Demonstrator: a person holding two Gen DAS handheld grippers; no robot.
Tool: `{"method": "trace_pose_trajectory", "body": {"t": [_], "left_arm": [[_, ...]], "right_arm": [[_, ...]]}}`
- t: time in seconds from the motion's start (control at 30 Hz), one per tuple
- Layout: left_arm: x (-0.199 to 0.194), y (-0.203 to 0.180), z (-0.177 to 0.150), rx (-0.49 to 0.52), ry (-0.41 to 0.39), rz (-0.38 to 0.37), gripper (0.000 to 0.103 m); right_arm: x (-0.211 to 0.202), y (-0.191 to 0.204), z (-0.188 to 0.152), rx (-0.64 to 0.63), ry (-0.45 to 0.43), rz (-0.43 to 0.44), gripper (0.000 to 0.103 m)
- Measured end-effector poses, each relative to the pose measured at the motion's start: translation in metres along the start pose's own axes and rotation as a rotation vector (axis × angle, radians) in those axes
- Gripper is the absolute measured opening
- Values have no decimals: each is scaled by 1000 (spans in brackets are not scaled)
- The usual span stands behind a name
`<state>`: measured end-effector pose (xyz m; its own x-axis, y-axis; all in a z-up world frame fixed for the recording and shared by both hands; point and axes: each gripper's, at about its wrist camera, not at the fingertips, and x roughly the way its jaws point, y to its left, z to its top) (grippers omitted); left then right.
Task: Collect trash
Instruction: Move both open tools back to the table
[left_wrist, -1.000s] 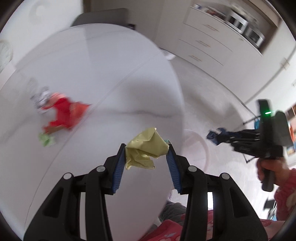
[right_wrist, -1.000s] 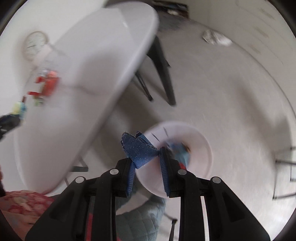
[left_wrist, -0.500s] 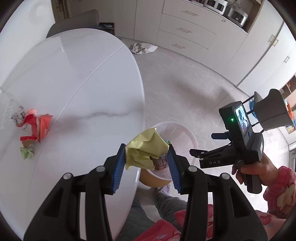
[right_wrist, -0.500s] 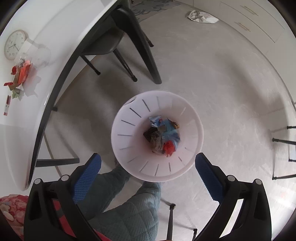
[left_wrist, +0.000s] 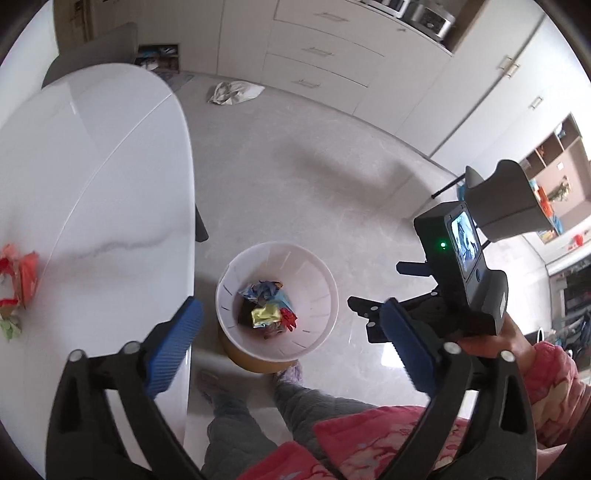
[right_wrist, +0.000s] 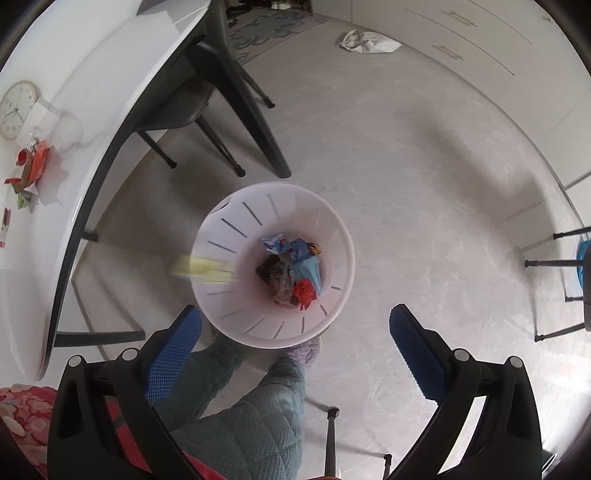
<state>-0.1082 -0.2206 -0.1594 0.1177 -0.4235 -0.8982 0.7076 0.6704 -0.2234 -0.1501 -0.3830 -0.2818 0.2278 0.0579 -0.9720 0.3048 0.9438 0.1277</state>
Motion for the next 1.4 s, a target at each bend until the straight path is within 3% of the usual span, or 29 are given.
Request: {"method": "trace_pose_trajectory", "body": {"t": [0.37,0.77,1.03,1.4], "left_arm": [[-10,-1,-2,4,-15,24,95],[-33,27,-14,-102,-53,58,95],[-70,97,-38,-291,-123,140,95],[-119,222,-102,-630,-208,269,95]], "right_arm": [[-5,0,-2,8,-12,-10,101],[-13,38,16,-81,-26,-20,101],[-35,114,54,-251,-92,14,101],[-32,267,100,-524,-118,86,101]]}}
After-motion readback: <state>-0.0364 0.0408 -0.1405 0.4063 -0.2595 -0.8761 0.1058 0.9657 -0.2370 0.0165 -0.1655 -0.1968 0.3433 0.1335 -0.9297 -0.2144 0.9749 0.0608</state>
